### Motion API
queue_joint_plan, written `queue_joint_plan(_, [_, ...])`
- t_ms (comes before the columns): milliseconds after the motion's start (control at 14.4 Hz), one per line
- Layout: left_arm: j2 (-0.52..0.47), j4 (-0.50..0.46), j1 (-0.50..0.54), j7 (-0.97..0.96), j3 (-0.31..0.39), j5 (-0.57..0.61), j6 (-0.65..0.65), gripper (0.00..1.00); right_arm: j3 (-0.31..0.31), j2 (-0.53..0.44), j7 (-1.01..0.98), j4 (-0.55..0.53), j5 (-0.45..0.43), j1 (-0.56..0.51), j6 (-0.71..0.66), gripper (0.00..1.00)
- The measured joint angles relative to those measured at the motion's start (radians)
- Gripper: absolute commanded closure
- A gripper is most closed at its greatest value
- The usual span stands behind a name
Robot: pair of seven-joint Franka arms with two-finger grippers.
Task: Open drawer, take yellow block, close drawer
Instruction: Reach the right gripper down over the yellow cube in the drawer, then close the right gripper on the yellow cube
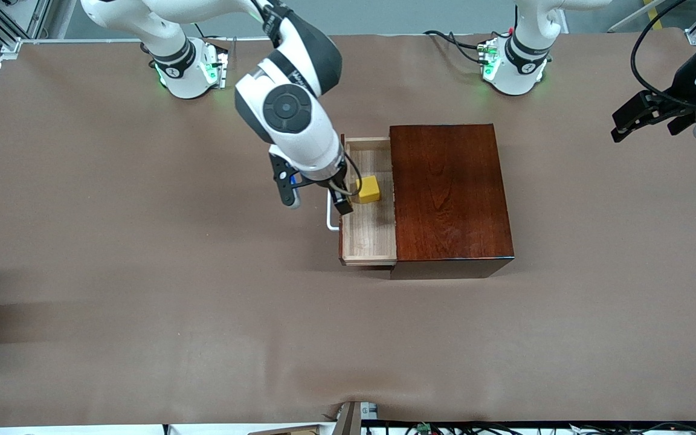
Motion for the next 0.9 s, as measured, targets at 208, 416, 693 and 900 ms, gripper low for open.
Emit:
queue_joint_plan(208, [0.000, 0.000, -0.001, 0.006, -0.002, 0.000, -0.001, 0.00, -0.001, 0.046, 0.083, 0.001, 0.000, 0.038, 0.032, 0.00])
queue_joint_plan(416, [0.000, 0.000, 0.002, 0.042, -0.002, 0.000, 0.000, 0.00, -0.002, 0.087, 0.125, 0.002, -0.003, 0.064, 0.072, 0.00])
queue_joint_plan(693, [0.005, -0.004, 0.027, 0.083, -0.032, 0.000, 0.001, 0.00, -0.003, 0.102, 0.130, 0.004, -0.037, 0.070, 0.084, 0.00])
queue_joint_plan(900, [0.011, -0.004, 0.057, 0.084, -0.080, 0.000, 0.008, 0.00, -0.003, 0.120, 0.151, 0.004, -0.069, 0.087, 0.088, 0.00])
